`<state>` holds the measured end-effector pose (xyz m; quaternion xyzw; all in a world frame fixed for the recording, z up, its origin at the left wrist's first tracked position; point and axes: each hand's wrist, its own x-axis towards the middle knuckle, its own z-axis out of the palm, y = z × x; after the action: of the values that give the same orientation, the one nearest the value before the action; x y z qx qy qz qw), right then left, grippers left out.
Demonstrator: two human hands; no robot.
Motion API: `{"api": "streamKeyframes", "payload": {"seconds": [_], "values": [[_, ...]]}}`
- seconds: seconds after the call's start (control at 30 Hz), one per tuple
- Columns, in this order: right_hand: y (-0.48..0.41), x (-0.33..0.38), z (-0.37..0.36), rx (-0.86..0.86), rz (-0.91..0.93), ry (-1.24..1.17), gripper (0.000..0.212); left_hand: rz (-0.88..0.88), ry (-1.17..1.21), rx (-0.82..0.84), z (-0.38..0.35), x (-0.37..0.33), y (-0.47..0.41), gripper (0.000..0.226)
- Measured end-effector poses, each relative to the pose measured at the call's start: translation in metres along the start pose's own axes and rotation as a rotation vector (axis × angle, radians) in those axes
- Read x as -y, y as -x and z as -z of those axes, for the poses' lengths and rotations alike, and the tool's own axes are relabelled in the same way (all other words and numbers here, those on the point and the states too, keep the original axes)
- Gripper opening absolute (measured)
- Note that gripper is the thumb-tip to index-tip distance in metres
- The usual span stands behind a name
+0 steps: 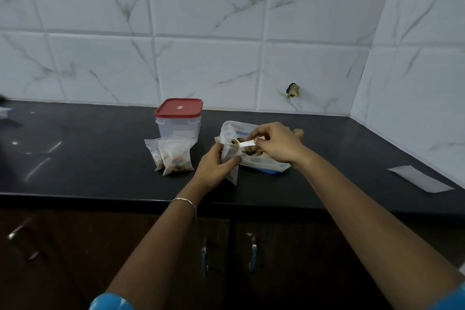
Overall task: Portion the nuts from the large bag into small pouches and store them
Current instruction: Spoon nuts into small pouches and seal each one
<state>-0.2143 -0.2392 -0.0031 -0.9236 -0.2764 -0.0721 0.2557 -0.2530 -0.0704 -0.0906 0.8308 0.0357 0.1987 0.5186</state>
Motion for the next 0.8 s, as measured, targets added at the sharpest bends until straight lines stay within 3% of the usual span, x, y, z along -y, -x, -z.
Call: {"api": "streamKeyframes", "payload": {"seconds": [0.2,0.3,0.5,0.8], "values": [[0.007,0.005,-0.002,-0.25,0.441,0.475,0.022,-0.02,0.069,-0.059,0.001,0.002,-0.001,0.043],[0.005,0.002,-0.007,-0.338,0.526,0.619,0.026,-0.036,0.1,-0.08,0.002,0.003,-0.002,0.042],[0.005,-0.003,-0.009,-0.397,0.555,0.64,0.035,-0.022,0.114,-0.028,0.002,0.002,-0.001,0.052],[0.007,-0.011,-0.006,-0.384,0.415,0.316,0.028,0.064,-0.065,0.016,0.001,0.001,-0.002,0.07]]}}
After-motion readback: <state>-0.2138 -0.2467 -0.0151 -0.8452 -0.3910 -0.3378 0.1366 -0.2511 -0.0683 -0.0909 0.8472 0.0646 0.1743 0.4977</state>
